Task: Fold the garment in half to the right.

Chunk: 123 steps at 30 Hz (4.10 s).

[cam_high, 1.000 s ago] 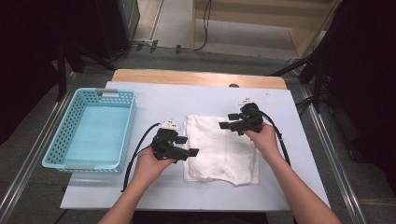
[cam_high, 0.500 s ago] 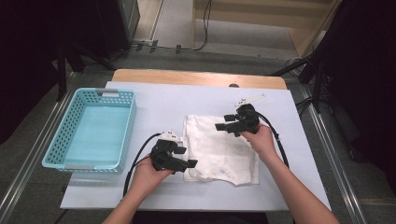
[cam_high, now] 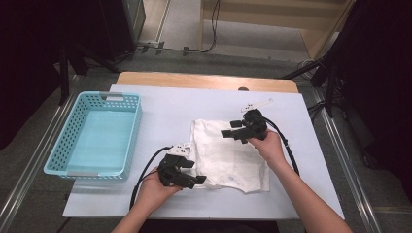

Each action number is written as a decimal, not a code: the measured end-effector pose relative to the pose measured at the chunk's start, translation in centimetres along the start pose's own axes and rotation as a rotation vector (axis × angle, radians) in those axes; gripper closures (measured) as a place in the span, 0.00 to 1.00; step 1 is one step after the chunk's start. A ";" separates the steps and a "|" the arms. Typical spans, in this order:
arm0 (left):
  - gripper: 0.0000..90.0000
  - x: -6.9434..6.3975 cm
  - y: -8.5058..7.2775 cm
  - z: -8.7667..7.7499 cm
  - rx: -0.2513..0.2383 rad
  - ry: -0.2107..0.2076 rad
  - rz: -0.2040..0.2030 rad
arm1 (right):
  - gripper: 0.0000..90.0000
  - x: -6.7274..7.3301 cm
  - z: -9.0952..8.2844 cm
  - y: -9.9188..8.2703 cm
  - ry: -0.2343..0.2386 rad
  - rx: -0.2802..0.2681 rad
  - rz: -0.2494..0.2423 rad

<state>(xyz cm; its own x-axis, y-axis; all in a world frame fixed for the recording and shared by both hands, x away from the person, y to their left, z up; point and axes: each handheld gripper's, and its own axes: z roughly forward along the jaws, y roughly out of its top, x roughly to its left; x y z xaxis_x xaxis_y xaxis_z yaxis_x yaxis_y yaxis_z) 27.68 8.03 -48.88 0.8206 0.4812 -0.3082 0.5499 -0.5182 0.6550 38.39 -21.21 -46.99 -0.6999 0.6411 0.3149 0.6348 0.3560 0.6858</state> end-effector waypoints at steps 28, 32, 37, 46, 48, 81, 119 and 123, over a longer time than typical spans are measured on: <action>0.44 -3.0 -1.6 2.6 0.017 0.233 0.207 | 0.30 1.8 2.3 0.6 0.019 0.016 -0.029; 0.54 -3.0 -1.7 2.5 0.007 0.231 0.197 | 0.30 2.0 2.7 0.7 0.011 0.023 -0.018; 0.73 -2.9 -1.6 2.7 -0.012 0.213 0.182 | 0.30 2.1 3.3 0.8 -0.008 0.030 -0.012; 0.92 -1.9 -1.3 2.8 -0.029 0.165 0.109 | 0.30 2.3 4.6 1.4 -0.006 0.021 -0.017; 0.92 -1.9 -1.2 2.8 -0.023 0.162 0.102 | 0.30 2.4 4.9 1.6 -0.003 0.025 -0.021; 0.91 -0.9 -1.4 2.8 -0.058 0.084 0.043 | 0.33 1.5 11.3 4.8 -0.083 0.045 0.007; 0.94 -2.5 1.7 1.1 -0.170 0.031 0.030 | 0.95 0.7 6.9 5.6 -0.123 -0.007 0.070; 0.94 -2.9 2.0 1.3 -0.178 0.013 0.041 | 0.94 0.7 5.8 5.6 -0.114 -0.024 0.072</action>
<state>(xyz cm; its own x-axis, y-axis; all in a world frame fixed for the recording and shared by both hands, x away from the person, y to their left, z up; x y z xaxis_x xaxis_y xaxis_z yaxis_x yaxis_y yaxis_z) 26.62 4.64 -47.53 0.8391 0.4722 -0.2702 0.4787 -0.4049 0.7790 43.37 -14.86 -46.78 -0.6103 0.7381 0.2877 0.6727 0.2911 0.6803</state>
